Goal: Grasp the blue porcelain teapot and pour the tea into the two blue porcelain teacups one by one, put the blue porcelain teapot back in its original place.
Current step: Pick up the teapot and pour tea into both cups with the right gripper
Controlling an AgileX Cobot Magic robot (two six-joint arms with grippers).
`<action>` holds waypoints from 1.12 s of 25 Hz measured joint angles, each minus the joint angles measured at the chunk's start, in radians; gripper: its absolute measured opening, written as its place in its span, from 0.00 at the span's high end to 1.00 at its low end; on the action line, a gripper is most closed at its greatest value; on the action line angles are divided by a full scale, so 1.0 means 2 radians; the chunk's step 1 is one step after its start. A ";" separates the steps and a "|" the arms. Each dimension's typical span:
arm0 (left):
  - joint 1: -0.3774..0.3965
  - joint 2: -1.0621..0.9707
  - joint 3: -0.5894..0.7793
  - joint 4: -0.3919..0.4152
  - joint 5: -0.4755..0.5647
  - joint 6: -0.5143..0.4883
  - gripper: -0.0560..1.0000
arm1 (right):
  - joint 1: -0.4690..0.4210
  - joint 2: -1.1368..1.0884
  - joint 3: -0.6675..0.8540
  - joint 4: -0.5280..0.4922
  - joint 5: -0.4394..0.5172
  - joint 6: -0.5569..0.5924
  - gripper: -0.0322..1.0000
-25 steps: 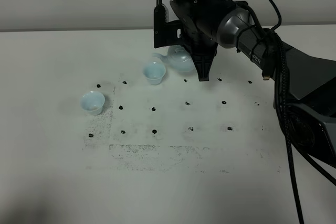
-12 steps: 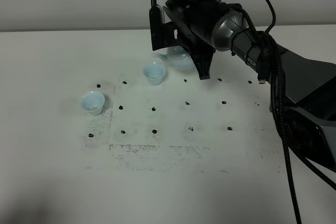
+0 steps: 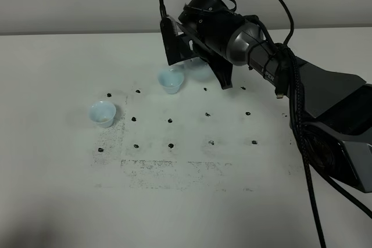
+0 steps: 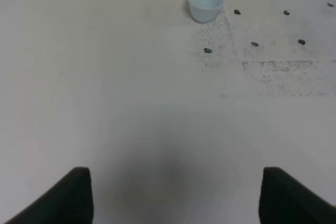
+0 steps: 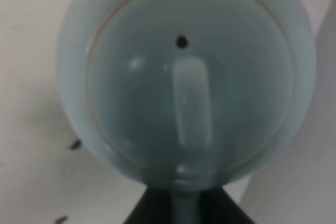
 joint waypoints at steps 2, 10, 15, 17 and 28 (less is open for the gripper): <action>0.000 0.000 0.000 0.000 0.000 0.000 0.32 | 0.001 0.000 0.000 -0.007 -0.001 0.001 0.89; 0.000 0.000 0.000 0.000 0.000 0.000 0.32 | 0.002 0.000 0.000 -0.044 0.005 0.007 0.89; 0.000 0.000 0.000 0.000 0.000 0.000 0.32 | 0.007 0.000 0.000 -0.059 0.006 0.016 0.89; 0.000 0.000 0.000 0.002 0.000 0.000 0.32 | 0.011 0.000 0.000 -0.058 0.006 0.016 0.89; 0.000 0.000 0.000 0.017 0.000 0.000 0.32 | 0.017 0.000 0.000 -0.088 0.006 0.010 0.89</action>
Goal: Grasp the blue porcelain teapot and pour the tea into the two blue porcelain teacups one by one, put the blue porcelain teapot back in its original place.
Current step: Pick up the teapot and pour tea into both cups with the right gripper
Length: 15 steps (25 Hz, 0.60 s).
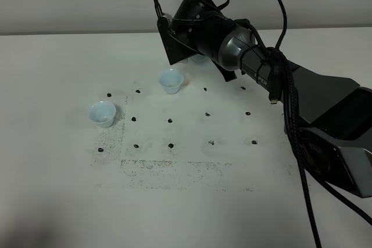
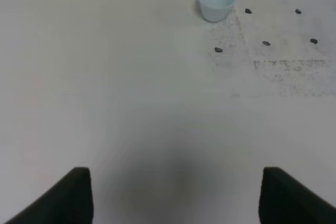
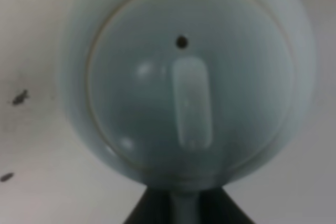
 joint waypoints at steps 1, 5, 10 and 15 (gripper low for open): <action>0.000 0.000 0.000 0.004 0.000 0.000 0.32 | 0.001 0.000 0.000 -0.001 -0.001 -0.005 0.89; 0.000 0.000 0.000 0.012 0.000 0.000 0.32 | 0.005 0.000 0.000 -0.005 -0.002 -0.011 0.89; 0.000 0.000 0.000 0.012 0.000 0.000 0.32 | 0.011 0.000 0.000 -0.009 -0.003 -0.031 0.89; 0.000 0.000 0.000 0.012 0.000 0.000 0.32 | 0.016 0.001 0.000 -0.009 -0.004 -0.037 0.89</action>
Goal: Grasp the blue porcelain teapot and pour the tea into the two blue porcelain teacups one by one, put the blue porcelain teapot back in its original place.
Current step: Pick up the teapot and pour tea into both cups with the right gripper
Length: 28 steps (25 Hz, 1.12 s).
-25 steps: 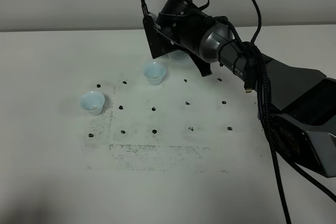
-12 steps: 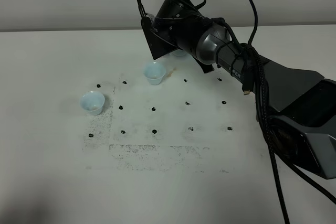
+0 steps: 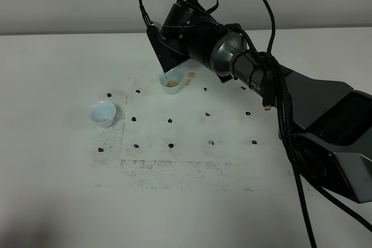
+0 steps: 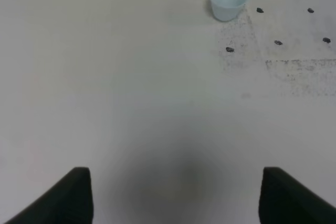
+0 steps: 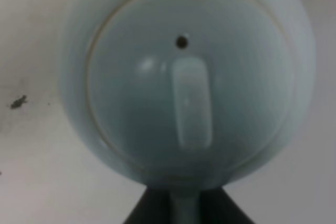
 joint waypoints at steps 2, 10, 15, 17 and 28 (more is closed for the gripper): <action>0.000 0.000 0.000 0.000 0.000 0.000 0.32 | 0.000 0.000 0.000 0.000 0.000 -0.002 0.89; 0.000 0.000 0.000 0.000 0.000 0.000 0.32 | 0.000 0.000 0.000 -0.001 -0.002 -0.009 0.89; 0.000 0.000 0.000 0.000 0.000 0.000 0.32 | 0.000 0.000 0.000 -0.005 -0.003 -0.009 0.89; 0.000 0.000 0.000 0.000 0.000 0.000 0.32 | 0.000 0.000 0.000 -0.009 -0.006 -0.009 0.89; 0.000 0.000 0.000 0.000 0.000 0.000 0.32 | 0.000 0.000 0.000 -0.016 -0.012 -0.011 0.89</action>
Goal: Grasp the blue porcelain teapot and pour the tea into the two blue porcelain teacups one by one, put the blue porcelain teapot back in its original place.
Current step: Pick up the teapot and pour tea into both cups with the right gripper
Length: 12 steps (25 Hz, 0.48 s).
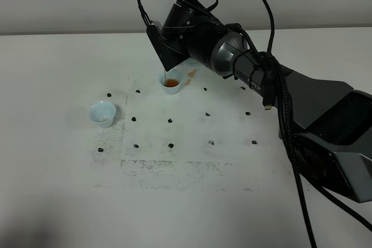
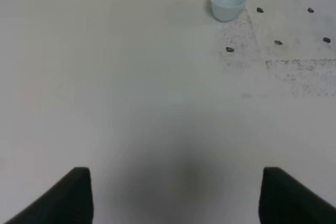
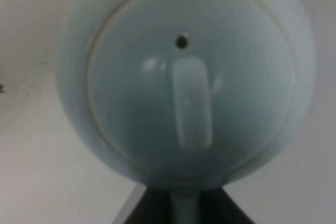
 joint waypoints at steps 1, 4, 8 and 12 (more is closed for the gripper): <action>0.000 0.000 0.000 0.000 0.000 0.000 0.32 | 0.000 0.000 0.000 0.000 -0.002 0.000 0.89; 0.000 0.000 0.000 0.000 0.000 0.000 0.32 | -0.001 0.000 0.000 -0.002 -0.006 0.000 0.89; 0.000 0.000 0.000 0.000 0.000 0.000 0.32 | -0.001 0.000 0.000 -0.007 -0.010 -0.002 0.89; 0.000 0.000 0.000 0.000 0.000 0.000 0.32 | -0.001 0.000 0.000 -0.009 -0.010 -0.004 0.89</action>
